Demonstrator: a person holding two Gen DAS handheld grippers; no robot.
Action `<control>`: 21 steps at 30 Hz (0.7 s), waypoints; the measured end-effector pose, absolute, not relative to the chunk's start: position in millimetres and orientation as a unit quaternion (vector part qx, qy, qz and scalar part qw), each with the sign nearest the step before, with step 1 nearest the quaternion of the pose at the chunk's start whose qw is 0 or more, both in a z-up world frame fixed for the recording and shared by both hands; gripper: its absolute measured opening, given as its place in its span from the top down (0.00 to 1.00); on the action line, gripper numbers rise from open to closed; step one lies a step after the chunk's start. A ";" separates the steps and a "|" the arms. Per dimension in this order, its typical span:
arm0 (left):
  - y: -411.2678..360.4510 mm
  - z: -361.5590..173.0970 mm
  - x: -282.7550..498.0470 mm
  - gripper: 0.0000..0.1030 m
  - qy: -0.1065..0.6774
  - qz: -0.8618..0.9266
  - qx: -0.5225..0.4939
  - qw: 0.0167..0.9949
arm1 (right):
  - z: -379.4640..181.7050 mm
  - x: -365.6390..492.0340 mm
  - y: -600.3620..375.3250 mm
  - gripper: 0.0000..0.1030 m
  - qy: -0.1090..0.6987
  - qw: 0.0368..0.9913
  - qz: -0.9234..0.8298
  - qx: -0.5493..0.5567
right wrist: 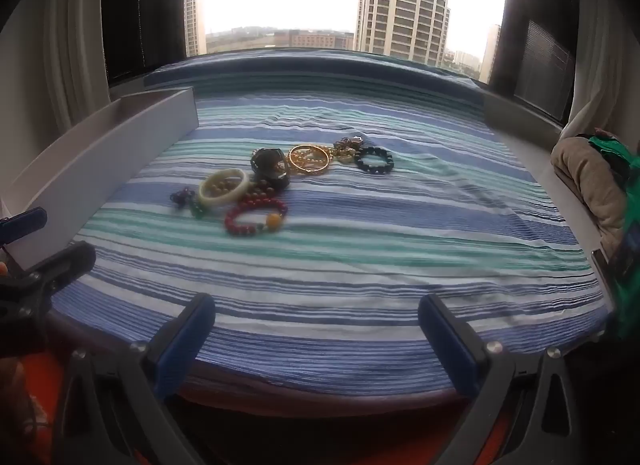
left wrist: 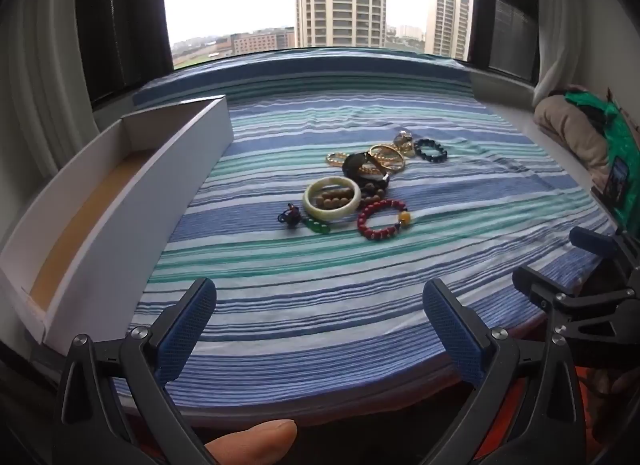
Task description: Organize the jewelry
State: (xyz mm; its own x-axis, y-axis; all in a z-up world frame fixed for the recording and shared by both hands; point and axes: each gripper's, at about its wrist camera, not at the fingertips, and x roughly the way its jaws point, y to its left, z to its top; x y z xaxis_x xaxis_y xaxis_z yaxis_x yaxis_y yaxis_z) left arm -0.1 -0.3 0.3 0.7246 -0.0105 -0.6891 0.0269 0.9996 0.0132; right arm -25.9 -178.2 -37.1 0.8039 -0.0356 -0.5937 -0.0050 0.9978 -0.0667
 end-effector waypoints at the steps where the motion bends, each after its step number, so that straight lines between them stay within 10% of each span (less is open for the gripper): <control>1: -1.0 0.8 -0.2 0.00 0.369 -0.010 0.012 0.929 | -37.2 -26.2 -178.0 0.00 0.313 0.949 -0.009 -0.033; 21: 11.1 -1.5 1.1 0.00 0.371 0.000 -0.003 0.929 | -27.9 -26.5 -169.1 0.00 0.314 0.949 -0.001 -0.038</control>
